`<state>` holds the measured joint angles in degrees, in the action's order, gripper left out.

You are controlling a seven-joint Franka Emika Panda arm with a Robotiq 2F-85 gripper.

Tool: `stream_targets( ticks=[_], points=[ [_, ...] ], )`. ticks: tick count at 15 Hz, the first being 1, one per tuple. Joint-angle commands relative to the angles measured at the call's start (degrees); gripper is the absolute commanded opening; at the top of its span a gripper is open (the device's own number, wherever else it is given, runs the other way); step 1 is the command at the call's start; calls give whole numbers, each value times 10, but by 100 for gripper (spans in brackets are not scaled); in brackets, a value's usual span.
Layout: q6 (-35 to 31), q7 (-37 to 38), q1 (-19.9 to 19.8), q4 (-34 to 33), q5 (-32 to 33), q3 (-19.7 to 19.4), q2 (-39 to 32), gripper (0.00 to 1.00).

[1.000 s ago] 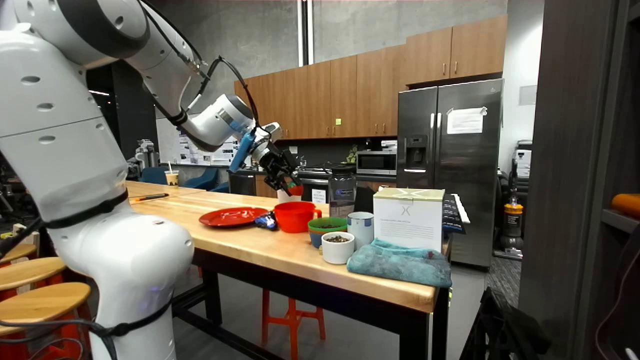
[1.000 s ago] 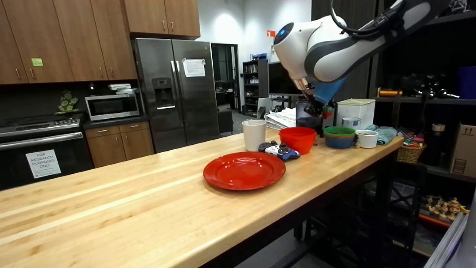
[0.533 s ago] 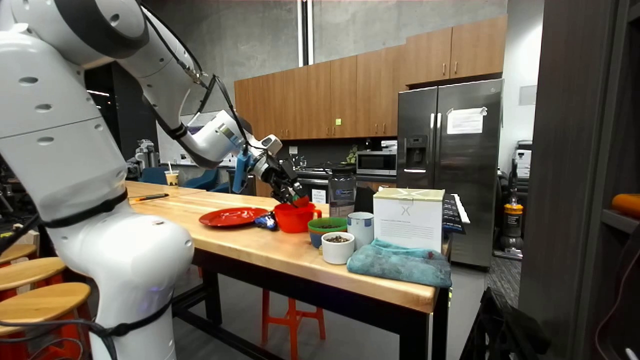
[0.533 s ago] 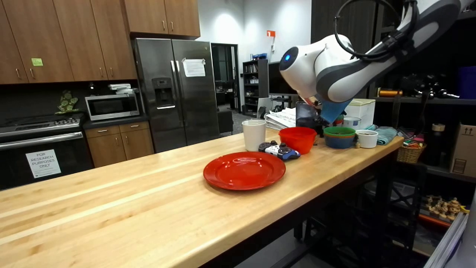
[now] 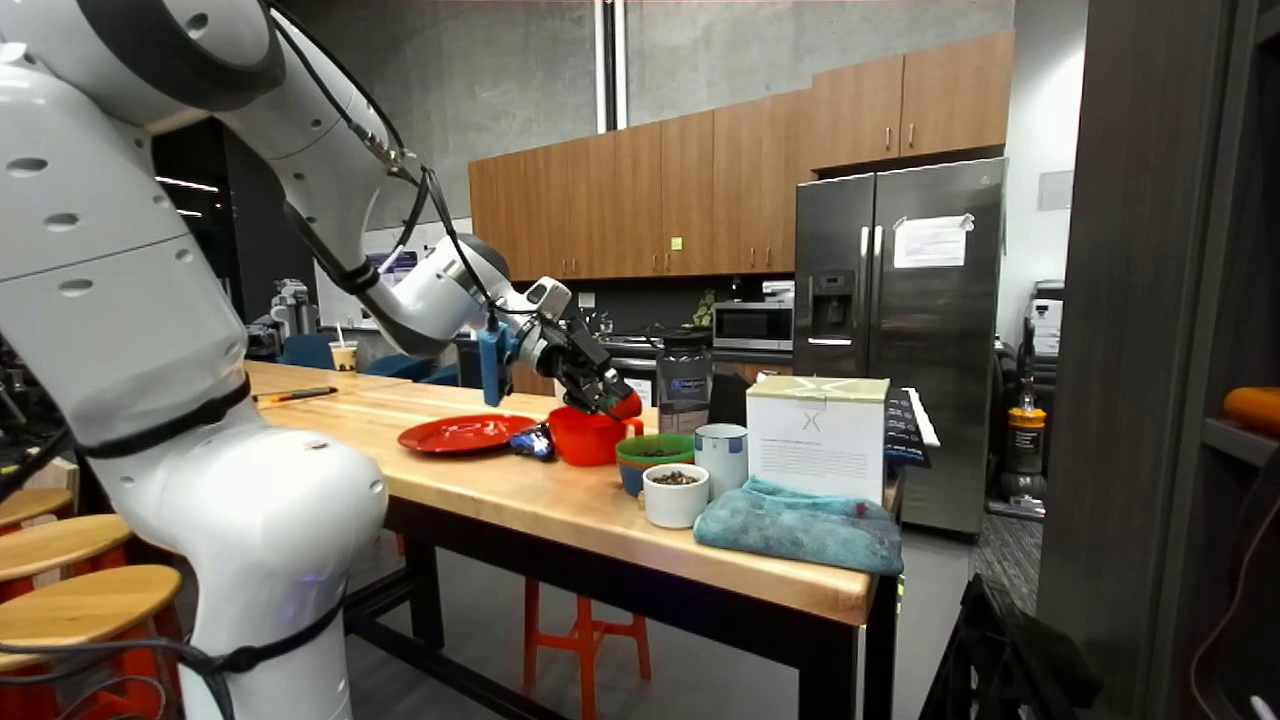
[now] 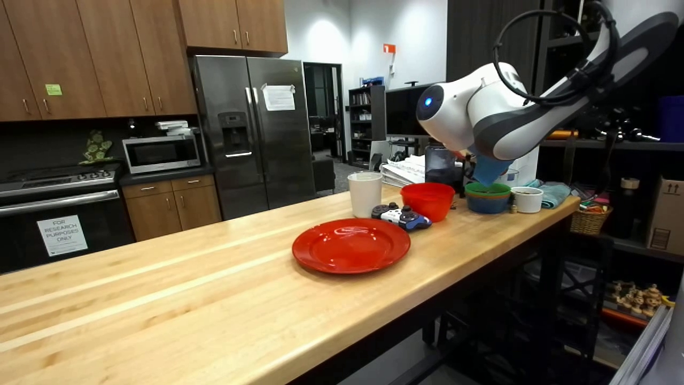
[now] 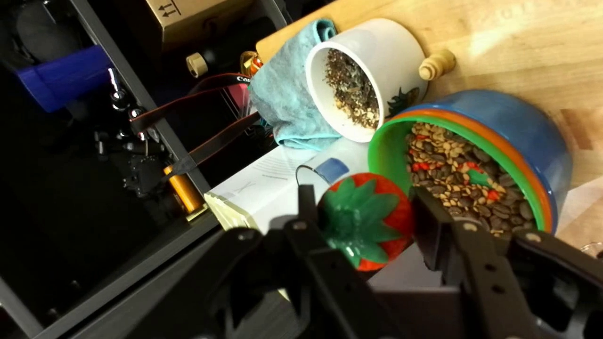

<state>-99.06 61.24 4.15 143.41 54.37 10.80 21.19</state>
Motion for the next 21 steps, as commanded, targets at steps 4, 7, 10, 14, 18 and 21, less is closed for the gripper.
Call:
stream_targets(
  ticks=[4,7,10,14,18,21],
  points=[
    [-76,120,3,39,68,-17,8,26],
    [-102,165,5,48,99,-19,-1,26],
    [-115,190,6,51,121,-22,-5,26],
    [-122,200,6,46,139,-27,-12,26],
    [-129,200,7,43,141,-32,-17,26],
    [-137,194,9,43,133,-34,-21,26]
  ],
)
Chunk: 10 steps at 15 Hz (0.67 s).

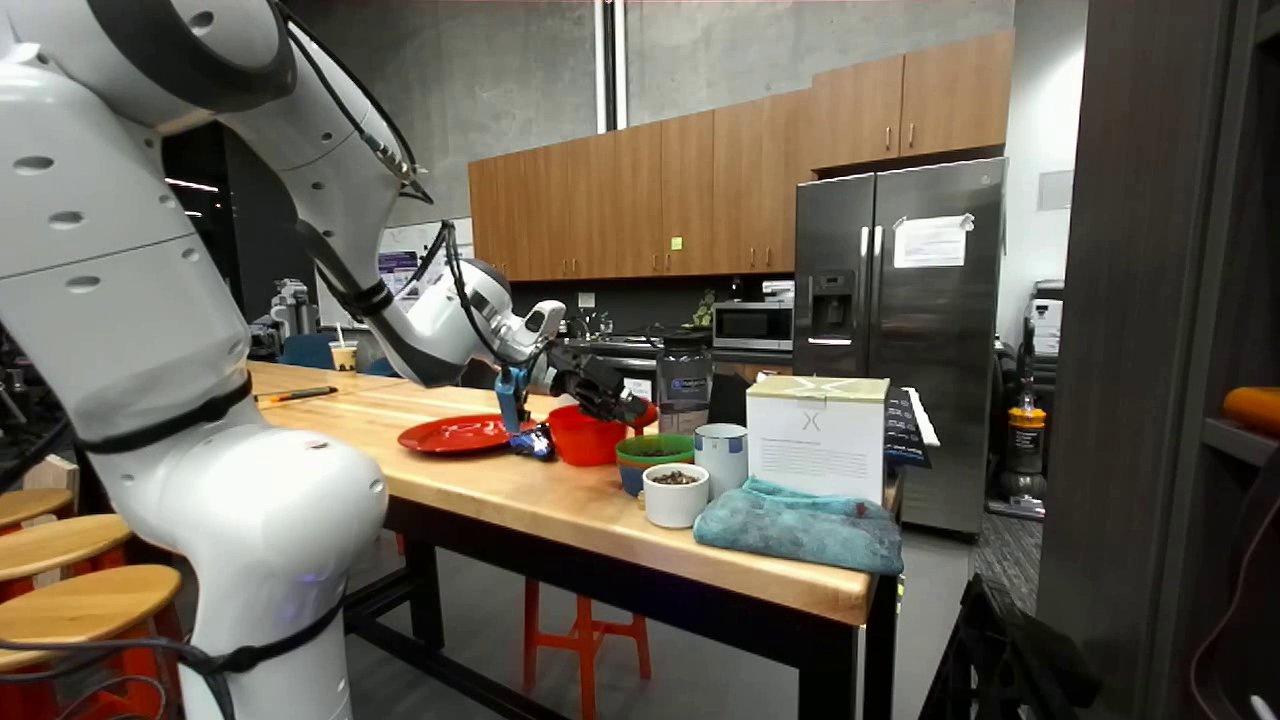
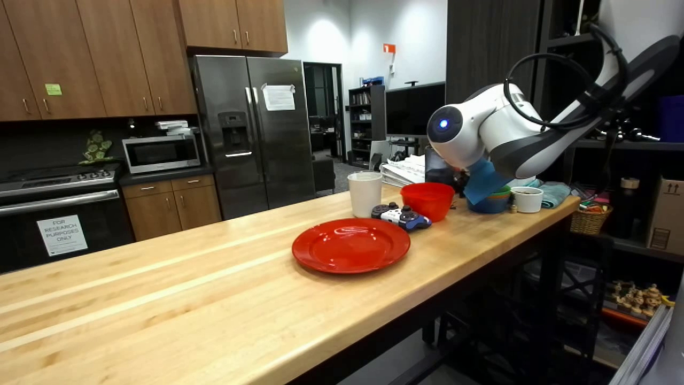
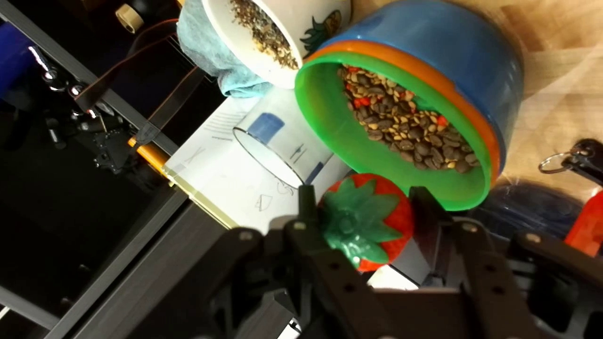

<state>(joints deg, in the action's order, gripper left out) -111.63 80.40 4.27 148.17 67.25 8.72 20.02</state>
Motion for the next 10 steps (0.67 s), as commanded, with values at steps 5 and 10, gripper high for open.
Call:
stream_targets(
  ticks=[5,10],
  points=[
    [-17,-2,10,-4,-1,-14,-14,88],
    [-19,-4,9,-7,-2,-15,-17,100]
  ],
)
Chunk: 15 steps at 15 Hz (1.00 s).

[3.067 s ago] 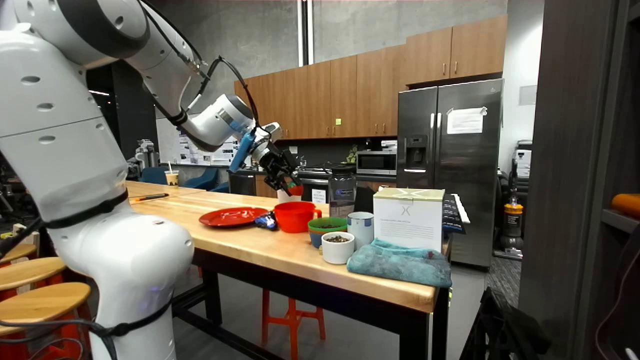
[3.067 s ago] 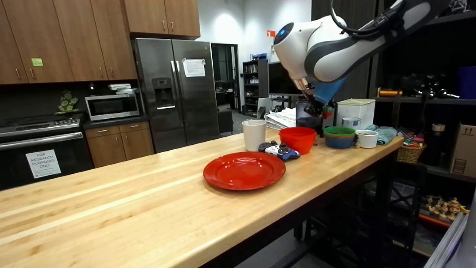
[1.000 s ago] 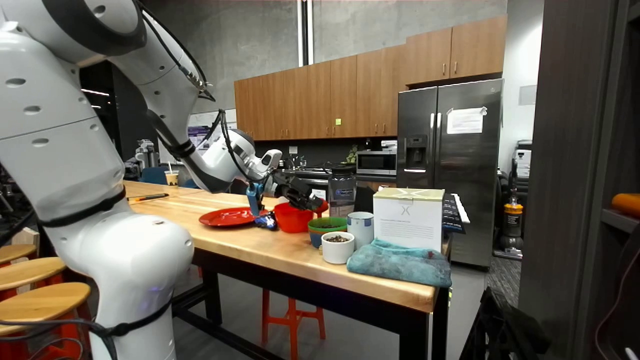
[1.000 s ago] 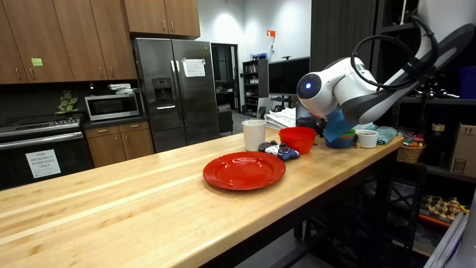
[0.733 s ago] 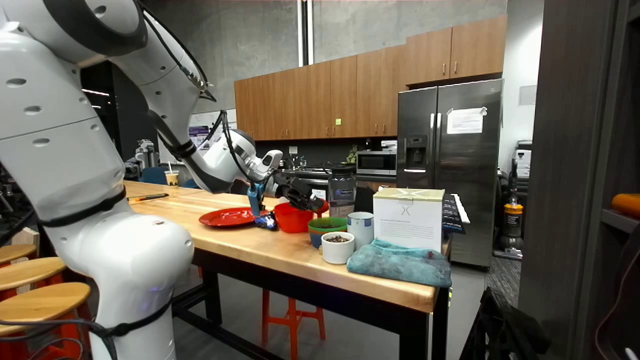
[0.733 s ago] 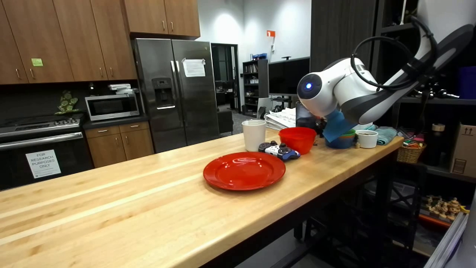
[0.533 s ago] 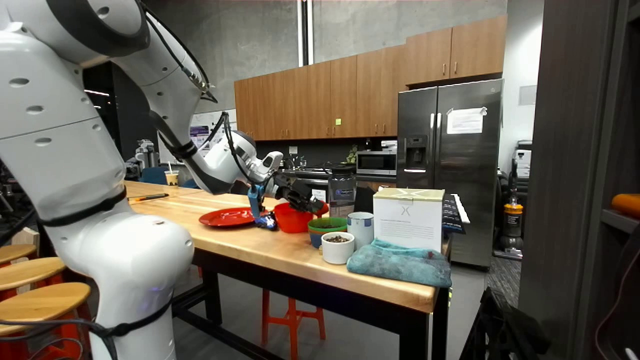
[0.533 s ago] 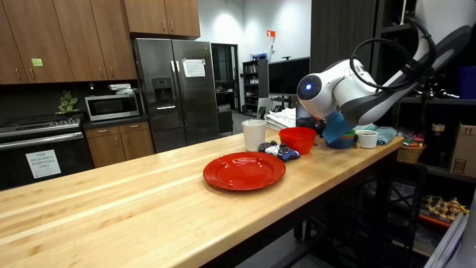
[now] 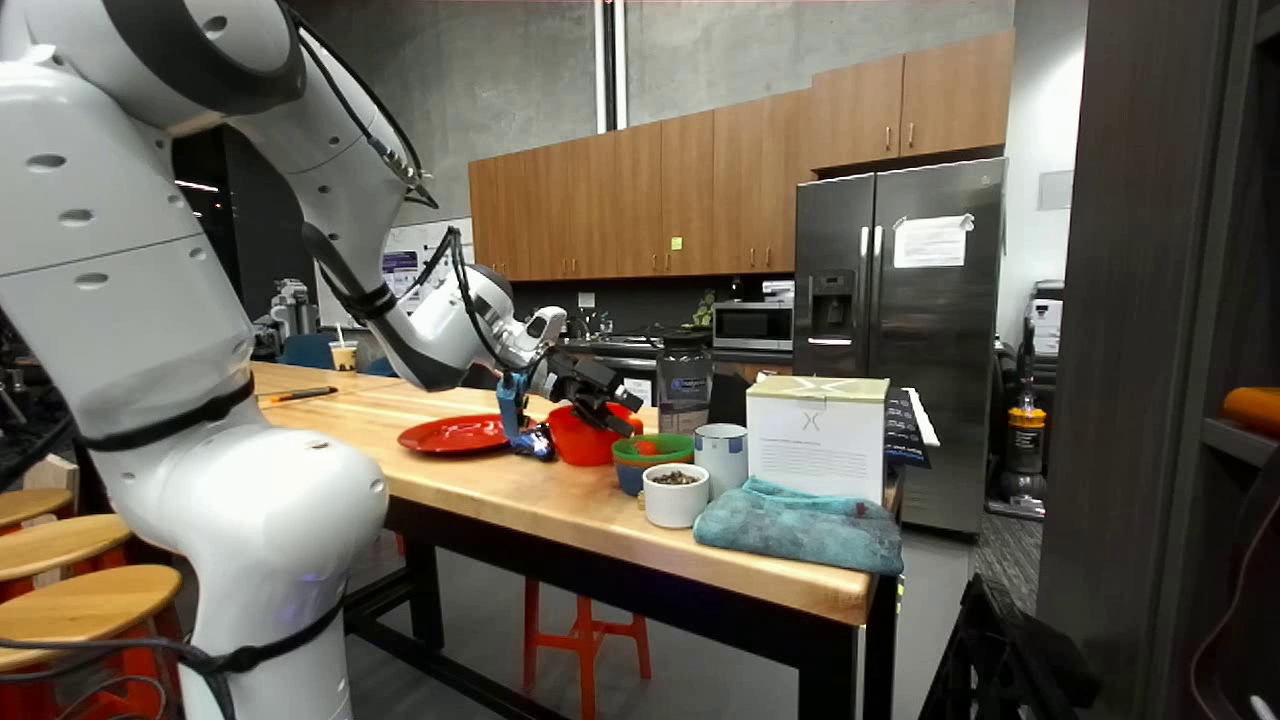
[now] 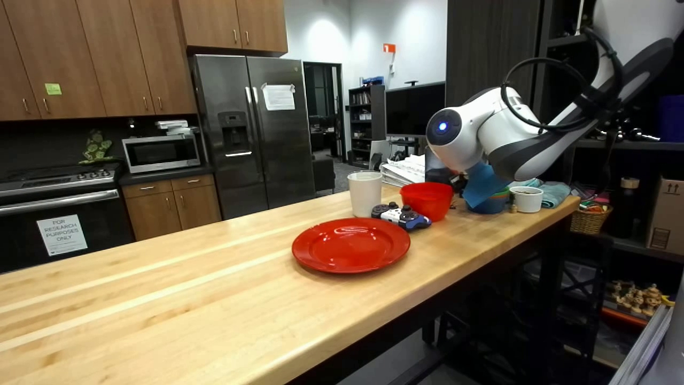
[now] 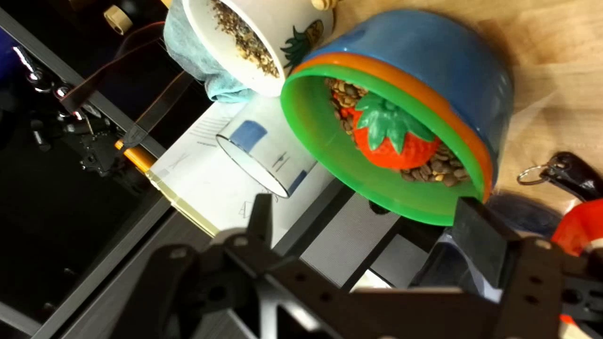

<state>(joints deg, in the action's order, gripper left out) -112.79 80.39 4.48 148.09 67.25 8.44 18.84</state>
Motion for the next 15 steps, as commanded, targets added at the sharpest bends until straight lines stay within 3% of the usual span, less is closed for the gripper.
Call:
stream_targets(
  ticks=[1,12,15],
  points=[
    [-9,-9,8,-9,-5,-13,-6,100],
    [-2,-133,13,-85,-37,-16,6,100],
    [-56,-216,29,-102,-115,-29,13,100]
  ],
)
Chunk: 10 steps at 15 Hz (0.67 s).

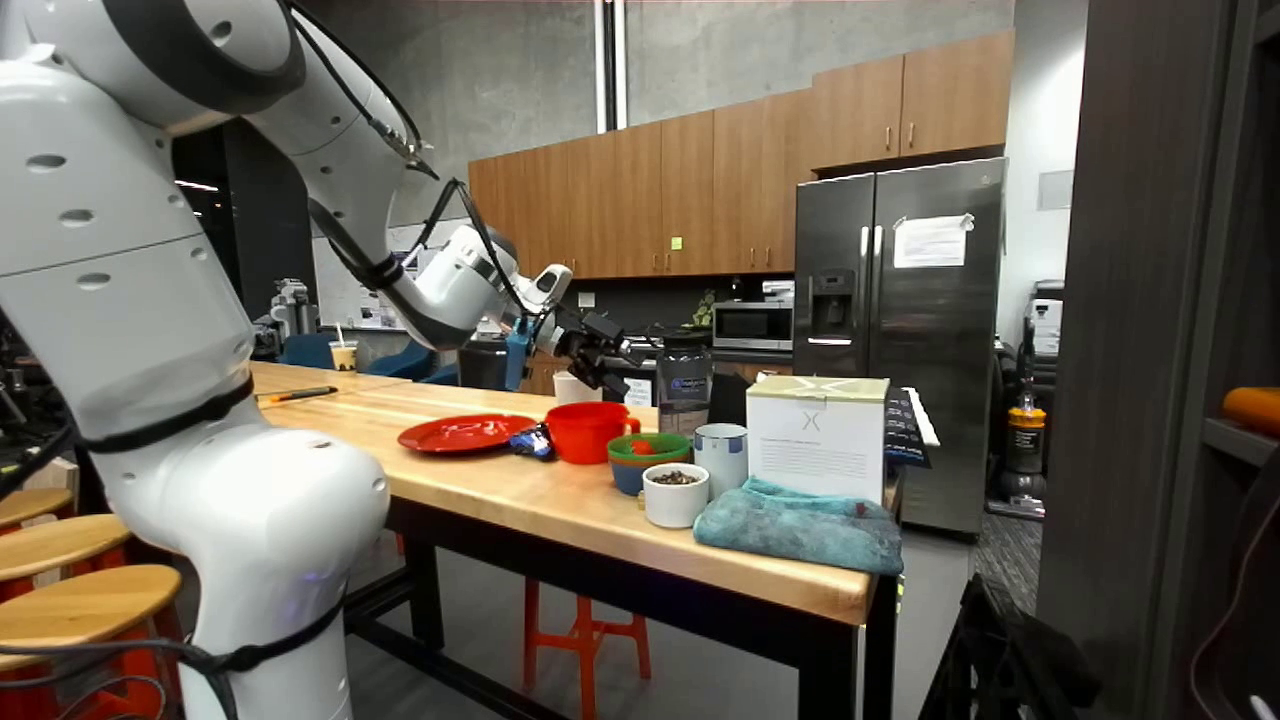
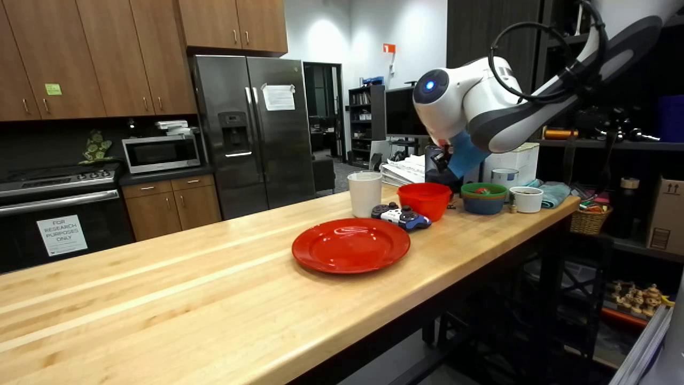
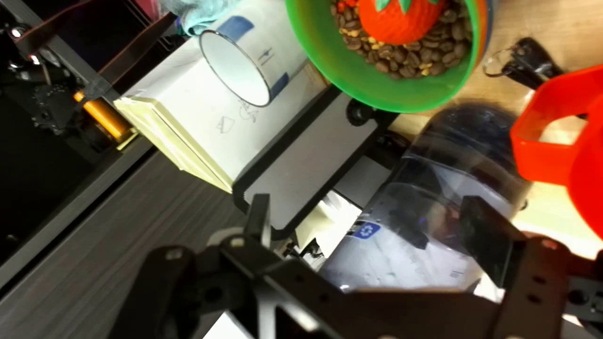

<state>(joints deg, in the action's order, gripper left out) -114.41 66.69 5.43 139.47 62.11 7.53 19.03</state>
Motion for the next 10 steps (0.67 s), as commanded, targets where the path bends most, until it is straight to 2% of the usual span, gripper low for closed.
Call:
stream_targets(
  ticks=[1,6,10],
  points=[
    [-54,-105,23,-21,-94,-18,10,100],
    [-109,-257,35,-35,-254,-9,5,100],
    [-106,-358,28,-43,-350,8,4,100]
  ],
)
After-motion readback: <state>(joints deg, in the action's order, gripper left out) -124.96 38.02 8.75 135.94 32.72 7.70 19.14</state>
